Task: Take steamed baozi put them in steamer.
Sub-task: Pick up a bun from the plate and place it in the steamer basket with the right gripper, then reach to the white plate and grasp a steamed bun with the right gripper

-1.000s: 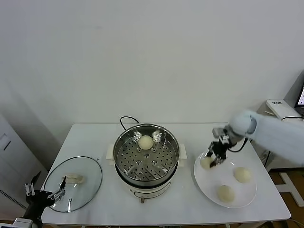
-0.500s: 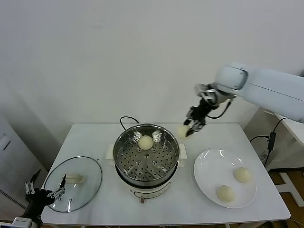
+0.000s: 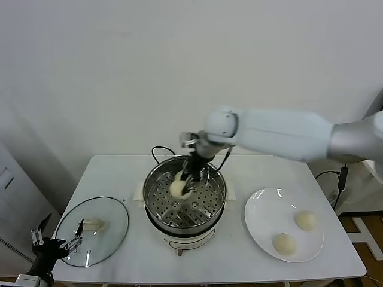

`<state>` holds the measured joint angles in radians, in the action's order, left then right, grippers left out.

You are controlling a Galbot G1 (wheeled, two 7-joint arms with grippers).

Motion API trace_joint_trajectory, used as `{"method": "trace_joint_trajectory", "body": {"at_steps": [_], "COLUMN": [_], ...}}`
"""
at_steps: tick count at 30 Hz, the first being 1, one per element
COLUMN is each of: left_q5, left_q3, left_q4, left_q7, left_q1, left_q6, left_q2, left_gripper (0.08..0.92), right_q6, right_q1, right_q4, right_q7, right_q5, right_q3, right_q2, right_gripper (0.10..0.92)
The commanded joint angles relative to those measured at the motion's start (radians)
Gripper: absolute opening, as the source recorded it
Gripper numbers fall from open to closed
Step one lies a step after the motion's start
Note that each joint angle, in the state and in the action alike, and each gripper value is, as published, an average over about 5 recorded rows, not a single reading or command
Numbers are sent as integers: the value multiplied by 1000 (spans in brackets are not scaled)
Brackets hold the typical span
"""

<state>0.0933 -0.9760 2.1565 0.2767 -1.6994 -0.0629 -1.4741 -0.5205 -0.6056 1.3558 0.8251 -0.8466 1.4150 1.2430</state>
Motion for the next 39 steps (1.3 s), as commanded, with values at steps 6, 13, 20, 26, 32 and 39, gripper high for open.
{"method": "trace_joint_trajectory", "body": {"at_steps": [6,13,20,26,32,39], "left_q5": [3,3,5,9,15,32], "left_q3": [7,7,13,27,32,46], "left_q4": [2,0,1,7,16,10], "left_q7": [0,0,0,0,0,-1], "left_q1": [3,2,5,10,10,12], "left_q6": [-1,-1,-1,-1,-3,-8], "left_q2": [-5,-4,-2,-2,-4,-12], "left_gripper": [823,823,823,823,823,823], "right_q6": [-89,-93,-31,134,284,374], "right_q1": [101,65,-106,-247,-242,-5], "right_q4": [-58,-44,5,-28,-77,50], "right_q7": [-171,-151,76,410,542,517], "right_q5": [-22,-35,40,244,463,702], "right_q3": [-20,-25,-40,-14,11,-66], "right_q2": [100,70,-81,-290,-498,-739], "right_gripper": [412,602,791,822,823,823]}}
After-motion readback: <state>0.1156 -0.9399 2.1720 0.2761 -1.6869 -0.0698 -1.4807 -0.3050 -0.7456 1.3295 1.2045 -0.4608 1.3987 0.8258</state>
